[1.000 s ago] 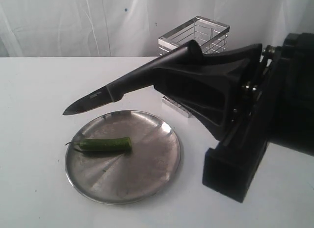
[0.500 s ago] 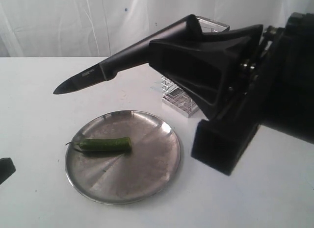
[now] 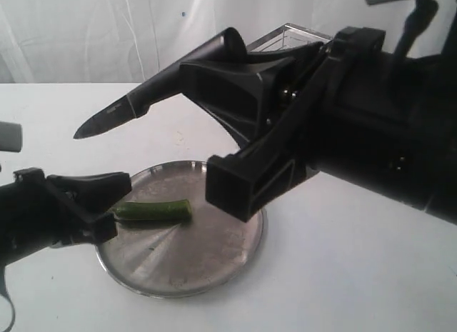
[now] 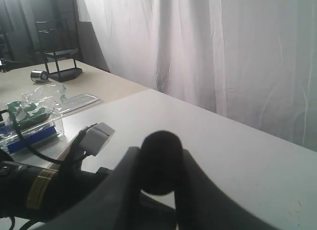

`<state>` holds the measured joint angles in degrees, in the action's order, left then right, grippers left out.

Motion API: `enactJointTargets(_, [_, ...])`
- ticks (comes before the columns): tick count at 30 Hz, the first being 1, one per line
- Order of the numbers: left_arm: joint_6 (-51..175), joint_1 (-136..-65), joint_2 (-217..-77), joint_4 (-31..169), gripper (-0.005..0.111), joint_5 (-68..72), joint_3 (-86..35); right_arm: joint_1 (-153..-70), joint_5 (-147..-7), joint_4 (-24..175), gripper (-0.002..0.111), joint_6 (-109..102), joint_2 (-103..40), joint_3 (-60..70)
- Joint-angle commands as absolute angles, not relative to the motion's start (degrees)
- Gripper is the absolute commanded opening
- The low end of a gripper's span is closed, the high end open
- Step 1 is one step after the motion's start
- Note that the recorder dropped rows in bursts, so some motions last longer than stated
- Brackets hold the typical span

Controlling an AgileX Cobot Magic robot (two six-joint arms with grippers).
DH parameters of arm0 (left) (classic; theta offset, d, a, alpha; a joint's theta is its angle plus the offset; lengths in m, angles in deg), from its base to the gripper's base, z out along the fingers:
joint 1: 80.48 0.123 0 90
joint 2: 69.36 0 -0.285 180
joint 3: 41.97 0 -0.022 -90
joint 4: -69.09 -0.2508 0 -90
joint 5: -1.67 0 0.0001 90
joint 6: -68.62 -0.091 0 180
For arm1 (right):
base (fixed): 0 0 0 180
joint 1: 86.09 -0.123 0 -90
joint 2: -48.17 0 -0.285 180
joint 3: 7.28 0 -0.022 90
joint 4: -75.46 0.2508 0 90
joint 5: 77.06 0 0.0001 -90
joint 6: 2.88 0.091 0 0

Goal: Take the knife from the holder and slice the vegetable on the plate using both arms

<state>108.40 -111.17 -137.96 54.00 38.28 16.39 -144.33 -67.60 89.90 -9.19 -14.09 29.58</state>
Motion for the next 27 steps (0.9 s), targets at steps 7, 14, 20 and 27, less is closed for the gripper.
enactJointTargets(7, [104.1, -111.5, -142.4, 52.6, 0.0, 40.6, 11.9, -144.4, -69.2, 89.9, 0.0, -9.3, -18.7, 29.2])
enactJointTargets(14, [99.5, -111.5, -142.4, 54.4, 0.0, 36.7, 11.9, -144.4, -75.0, 90.0, 0.0, -10.3, -19.3, 29.3])
enactJointTargets(20, [99.4, -111.5, -142.4, 54.5, 0.0, 36.4, 11.9, -144.3, -79.8, 89.9, 0.0, -10.3, -19.7, 29.3])
enactJointTargets(27, [99.4, -111.5, -142.4, 54.5, 0.0, 36.5, 11.9, -144.3, -82.9, 89.1, 0.0, -10.6, -22.8, 29.3])
